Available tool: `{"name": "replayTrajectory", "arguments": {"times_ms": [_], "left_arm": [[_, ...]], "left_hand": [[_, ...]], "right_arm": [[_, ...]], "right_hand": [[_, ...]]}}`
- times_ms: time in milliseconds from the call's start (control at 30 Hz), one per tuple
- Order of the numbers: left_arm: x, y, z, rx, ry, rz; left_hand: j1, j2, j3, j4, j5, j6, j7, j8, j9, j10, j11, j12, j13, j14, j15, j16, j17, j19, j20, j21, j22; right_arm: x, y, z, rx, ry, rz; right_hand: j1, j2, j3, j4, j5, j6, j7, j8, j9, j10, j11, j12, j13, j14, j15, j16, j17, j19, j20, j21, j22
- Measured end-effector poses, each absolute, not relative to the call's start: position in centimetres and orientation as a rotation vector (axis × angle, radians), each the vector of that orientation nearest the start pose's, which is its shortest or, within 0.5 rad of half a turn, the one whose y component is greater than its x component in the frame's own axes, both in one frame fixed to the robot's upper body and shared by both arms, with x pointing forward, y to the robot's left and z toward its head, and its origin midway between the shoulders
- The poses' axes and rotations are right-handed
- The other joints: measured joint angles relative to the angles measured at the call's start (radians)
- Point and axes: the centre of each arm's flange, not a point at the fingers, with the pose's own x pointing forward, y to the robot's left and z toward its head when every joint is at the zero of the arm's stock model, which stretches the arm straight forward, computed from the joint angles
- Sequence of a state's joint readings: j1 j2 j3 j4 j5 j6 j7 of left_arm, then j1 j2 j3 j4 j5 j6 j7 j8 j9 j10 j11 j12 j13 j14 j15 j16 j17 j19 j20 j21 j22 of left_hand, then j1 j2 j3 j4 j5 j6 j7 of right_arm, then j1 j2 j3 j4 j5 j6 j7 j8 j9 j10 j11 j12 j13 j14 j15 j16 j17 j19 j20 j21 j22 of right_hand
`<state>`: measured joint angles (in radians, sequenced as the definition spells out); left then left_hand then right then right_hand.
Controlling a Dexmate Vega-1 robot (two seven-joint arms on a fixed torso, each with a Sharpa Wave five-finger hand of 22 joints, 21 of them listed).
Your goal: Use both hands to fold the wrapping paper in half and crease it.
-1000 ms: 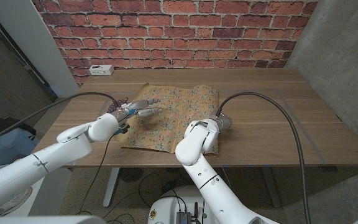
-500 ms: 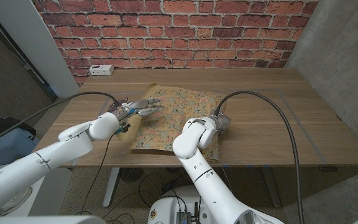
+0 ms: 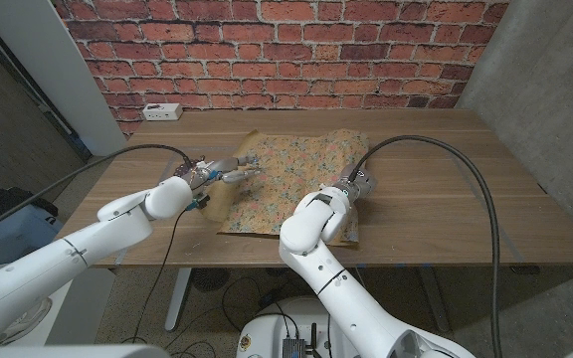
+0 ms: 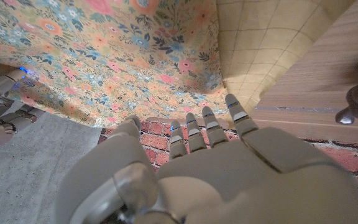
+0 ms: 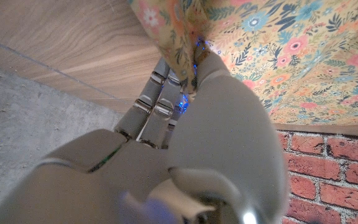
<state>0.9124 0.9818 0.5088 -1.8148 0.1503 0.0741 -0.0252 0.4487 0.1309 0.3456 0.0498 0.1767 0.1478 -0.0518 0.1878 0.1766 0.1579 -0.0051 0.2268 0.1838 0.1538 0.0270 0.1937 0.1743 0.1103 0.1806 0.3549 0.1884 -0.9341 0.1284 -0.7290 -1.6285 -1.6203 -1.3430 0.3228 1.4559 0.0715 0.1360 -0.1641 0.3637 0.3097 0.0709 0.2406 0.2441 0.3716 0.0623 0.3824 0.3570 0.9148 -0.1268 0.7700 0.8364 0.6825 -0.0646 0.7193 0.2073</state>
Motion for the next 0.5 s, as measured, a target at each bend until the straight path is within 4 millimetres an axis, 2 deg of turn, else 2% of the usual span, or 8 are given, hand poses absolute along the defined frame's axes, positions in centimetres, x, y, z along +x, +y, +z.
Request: {"name": "replayTrajectory", "arguments": {"times_ms": [233,333,400,500], "left_arm": [[58.3,27.4,-1.8,1.204,-0.514,-0.207],[58.6,27.4,-1.6,1.203,-0.513,-0.209],[58.6,27.4,-1.6,1.204,-0.513,-0.212],[58.7,27.3,-1.6,1.205,-0.514,-0.216]], "left_hand": [[-0.005,0.005,0.0,0.0,0.0,0.0,0.0,0.0,0.0,0.0,0.0,-0.005,0.0,0.0,0.0,-0.005,0.0,0.0,0.0,0.0,0.0],[-0.005,0.005,0.0,0.0,0.0,0.0,0.0,0.0,0.0,0.0,0.0,-0.005,0.0,0.0,0.0,-0.005,0.0,0.0,0.0,-0.004,0.0],[-0.009,0.001,0.0,0.0,0.0,0.0,0.0,0.0,0.0,0.0,0.0,-0.005,0.0,0.0,0.0,-0.005,0.0,0.0,0.0,-0.004,0.0],[-0.009,0.001,0.0,0.0,0.0,0.014,-0.001,0.0,0.0,0.005,-0.005,-0.005,0.0,0.0,0.0,-0.005,0.0,0.0,0.0,-0.004,0.0]], "right_arm": [[52.1,-8.2,-3.7,-1.12,0.093,-0.639],[51.8,-8.4,-2.5,-1.175,0.072,-0.626],[51.6,-9.3,-2.5,-1.153,0.083,-0.634],[51.0,-8.8,-0.5,-1.276,0.03,-0.644]], "right_hand": [[0.009,-0.001,0.0,0.0,-0.016,-0.001,-0.007,0.0,0.0,-0.013,-0.013,0.0,-0.002,0.0,0.0,-0.008,0.008,-0.013,0.002,0.008,0.0],[0.013,0.003,0.004,0.004,-0.02,0.003,-0.011,-0.005,0.0,-0.013,-0.013,-0.005,-0.005,0.0,0.0,-0.012,0.011,-0.018,-0.003,0.008,0.0],[0.015,0.004,0.004,0.004,-0.023,0.005,-0.013,-0.005,0.0,-0.013,-0.013,-0.008,-0.005,0.0,0.0,-0.012,0.014,-0.019,-0.003,0.008,0.0],[0.016,0.005,0.004,0.004,-0.024,0.01,-0.018,-0.005,0.0,-0.013,-0.024,-0.008,-0.005,0.0,0.0,-0.016,0.017,-0.024,0.002,0.013,0.0]]}}
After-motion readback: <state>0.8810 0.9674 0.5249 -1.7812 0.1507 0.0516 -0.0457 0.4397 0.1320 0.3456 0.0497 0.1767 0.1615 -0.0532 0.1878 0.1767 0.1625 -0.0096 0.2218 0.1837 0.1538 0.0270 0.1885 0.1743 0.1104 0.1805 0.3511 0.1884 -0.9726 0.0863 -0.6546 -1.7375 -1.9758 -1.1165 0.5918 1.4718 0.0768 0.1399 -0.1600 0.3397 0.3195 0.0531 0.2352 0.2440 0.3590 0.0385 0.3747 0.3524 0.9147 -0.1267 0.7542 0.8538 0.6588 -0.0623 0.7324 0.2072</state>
